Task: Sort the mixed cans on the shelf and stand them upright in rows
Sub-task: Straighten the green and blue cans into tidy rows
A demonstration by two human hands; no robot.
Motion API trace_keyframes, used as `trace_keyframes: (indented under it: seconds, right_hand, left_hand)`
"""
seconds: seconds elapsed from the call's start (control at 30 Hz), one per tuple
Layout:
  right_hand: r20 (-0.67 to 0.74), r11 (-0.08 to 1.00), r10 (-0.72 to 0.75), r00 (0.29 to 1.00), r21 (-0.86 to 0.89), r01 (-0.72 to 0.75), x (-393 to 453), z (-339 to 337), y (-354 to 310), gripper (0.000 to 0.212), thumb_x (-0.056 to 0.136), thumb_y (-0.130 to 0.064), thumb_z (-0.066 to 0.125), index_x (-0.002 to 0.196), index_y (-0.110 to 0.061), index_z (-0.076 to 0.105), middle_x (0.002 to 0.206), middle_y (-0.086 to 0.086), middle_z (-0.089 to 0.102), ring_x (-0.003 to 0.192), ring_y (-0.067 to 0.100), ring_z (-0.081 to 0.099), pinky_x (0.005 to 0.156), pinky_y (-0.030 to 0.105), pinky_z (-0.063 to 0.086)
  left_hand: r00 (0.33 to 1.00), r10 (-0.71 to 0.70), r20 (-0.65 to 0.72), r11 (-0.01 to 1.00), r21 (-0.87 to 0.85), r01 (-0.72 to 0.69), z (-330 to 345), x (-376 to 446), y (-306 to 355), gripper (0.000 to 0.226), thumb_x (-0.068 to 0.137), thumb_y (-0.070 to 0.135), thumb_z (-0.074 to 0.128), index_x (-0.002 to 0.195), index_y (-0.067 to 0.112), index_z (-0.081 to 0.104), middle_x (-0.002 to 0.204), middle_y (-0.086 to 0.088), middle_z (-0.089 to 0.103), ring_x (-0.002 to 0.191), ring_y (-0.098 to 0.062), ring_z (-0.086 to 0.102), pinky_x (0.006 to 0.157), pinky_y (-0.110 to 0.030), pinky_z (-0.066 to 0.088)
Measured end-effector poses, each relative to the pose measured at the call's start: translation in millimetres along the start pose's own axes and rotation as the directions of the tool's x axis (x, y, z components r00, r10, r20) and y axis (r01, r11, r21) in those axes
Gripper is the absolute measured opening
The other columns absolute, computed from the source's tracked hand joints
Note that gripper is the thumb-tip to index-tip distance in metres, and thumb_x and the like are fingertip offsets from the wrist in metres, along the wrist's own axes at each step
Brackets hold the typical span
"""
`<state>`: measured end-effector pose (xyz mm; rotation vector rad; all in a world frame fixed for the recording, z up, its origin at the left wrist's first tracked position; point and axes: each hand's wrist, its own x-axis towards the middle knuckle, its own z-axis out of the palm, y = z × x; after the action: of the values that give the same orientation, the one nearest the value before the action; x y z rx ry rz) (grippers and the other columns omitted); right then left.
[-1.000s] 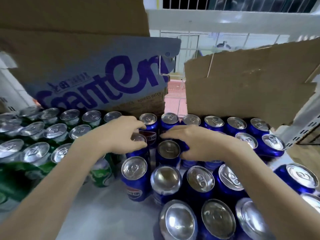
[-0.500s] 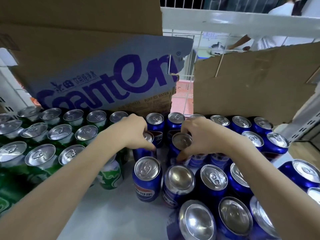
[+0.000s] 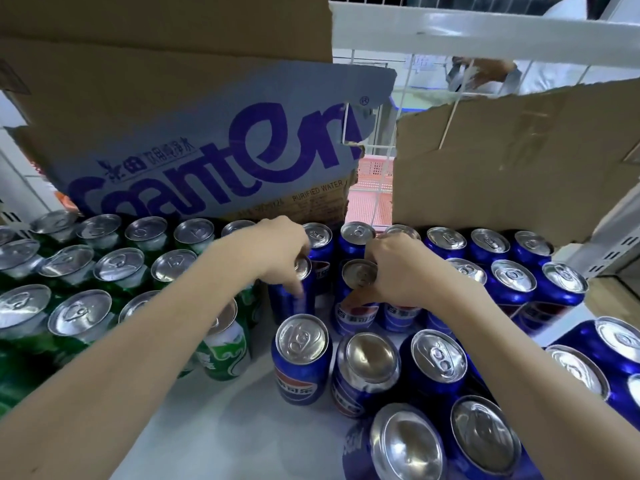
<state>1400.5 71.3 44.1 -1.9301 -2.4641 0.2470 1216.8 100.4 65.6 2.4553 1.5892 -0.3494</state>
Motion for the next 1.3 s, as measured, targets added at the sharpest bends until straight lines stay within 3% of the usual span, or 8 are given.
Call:
trace_keyframes:
  seconds: [0.1, 0.2, 0.37, 0.47, 0.67, 0.77, 0.9, 1.3]
  right_hand:
    - [-0.010, 1.000, 0.012, 1.000, 0.005, -0.012, 1.4, 1.7, 0.1, 0.063, 0.056, -0.071, 0.071, 0.064, -0.014, 0.046, 0.069, 0.000, 0.051, 0.064, 0.016, 0.051, 0.055, 0.033, 0.046]
    - [-0.017, 0.998, 0.051, 0.999, 0.033, -0.050, 3.4, 3.7, -1.2, 0.063, 0.059, -0.071, 0.068, 0.064, -0.013, 0.045, 0.071, 0.001, 0.053, 0.068, 0.019, 0.055, 0.058, 0.035, 0.050]
    - [0.004, 0.999, 0.013, 1.000, 0.037, -0.013, 2.5, 7.7, -6.6, 0.056, 0.072, -0.053, 0.070, 0.105, -0.012, 0.050, 0.103, 0.003, 0.053, 0.088, 0.022, 0.052, 0.072, 0.036, 0.049]
    - [0.012, 0.996, -0.050, 0.999, 0.071, 0.049, 0.0, 7.7, -10.3, 0.068, 0.077, -0.044, 0.069, 0.133, -0.017, 0.041, 0.132, 0.002, 0.046, 0.112, 0.023, 0.049, 0.086, 0.034, 0.045]
    - [0.066, 0.988, -0.129, 0.989, 0.099, 0.122, -1.2, 5.4, -4.5, 0.062, 0.077, -0.033, 0.072, 0.132, -0.024, 0.045, 0.127, 0.000, 0.052, 0.107, 0.021, 0.051, 0.086, 0.038, 0.048]
    - [0.078, 0.979, -0.175, 0.981, 0.117, 0.166, -5.2, 2.0, -3.3, 0.056, 0.076, -0.028, 0.074, 0.127, -0.019, 0.052, 0.123, 0.000, 0.057, 0.109, 0.022, 0.051, 0.089, 0.041, 0.046]
    - [0.070, 0.980, -0.186, 0.980, 0.087, 0.179, -5.3, 3.1, -4.1, 0.053, 0.076, -0.026, 0.075, 0.122, -0.014, 0.053, 0.118, 0.002, 0.058, 0.106, 0.024, 0.052, 0.087, 0.041, 0.046]
    - [0.072, 0.984, -0.172, 0.982, -0.041, 0.175, 4.4, 8.8, -4.5, 0.047, 0.083, -0.012, 0.062, 0.127, -0.007, 0.046, 0.131, 0.005, 0.040, 0.110, 0.028, 0.049, 0.090, 0.041, 0.045]
  left_hand:
    - [0.983, 0.168, 0.069, 0.984, -0.076, -0.163, 1.4, -3.6, -17.2, 0.063, 0.076, 0.011, 0.073, 0.131, 0.030, 0.050, 0.133, 0.006, 0.047, 0.119, -0.015, 0.047, 0.097, -0.031, 0.043]
    - [0.970, 0.240, 0.041, 0.969, -0.069, -0.236, 5.8, -4.3, -25.6, 0.057, 0.081, 0.003, 0.061, 0.130, 0.030, 0.051, 0.138, 0.008, 0.041, 0.125, -0.011, 0.040, 0.096, -0.020, 0.036]
    - [0.995, 0.055, -0.084, 0.995, -0.076, -0.062, 15.0, -10.8, -19.7, 0.073, 0.073, 0.067, 0.058, 0.129, 0.022, 0.045, 0.124, 0.004, 0.044, 0.116, -0.015, 0.044, 0.093, -0.029, 0.040]
    - [0.984, -0.075, -0.164, 0.995, 0.055, 0.085, 25.4, -8.1, -4.7, 0.086, 0.065, 0.081, 0.052, 0.120, 0.015, 0.047, 0.114, -0.002, 0.049, 0.107, -0.021, 0.050, 0.081, -0.033, 0.042]
    - [0.990, -0.045, -0.131, 0.993, 0.106, 0.059, 19.4, -1.9, 0.7, 0.045, 0.072, 0.047, 0.073, 0.085, 0.012, 0.048, 0.097, -0.006, 0.051, 0.089, -0.023, 0.053, 0.071, -0.033, 0.047]
    - [0.988, 0.118, -0.097, 0.987, 0.119, -0.107, 19.0, -0.3, -0.6, 0.043, 0.073, 0.033, 0.074, 0.105, 0.009, 0.059, 0.109, -0.005, 0.053, 0.101, -0.025, 0.055, 0.083, -0.036, 0.049]
    - [0.955, 0.286, -0.073, 0.956, 0.091, -0.280, 19.0, -0.6, 6.0, 0.060, 0.082, 0.016, 0.067, 0.137, 0.015, 0.044, 0.133, -0.003, 0.042, 0.121, -0.022, 0.043, 0.095, -0.032, 0.040]
    - [0.930, 0.351, -0.109, 0.936, 0.023, -0.350, 28.9, -0.3, 4.3, 0.062, 0.082, 0.004, 0.063, 0.140, 0.012, 0.040, 0.142, 0.001, 0.036, 0.126, -0.018, 0.038, 0.100, -0.030, 0.036]
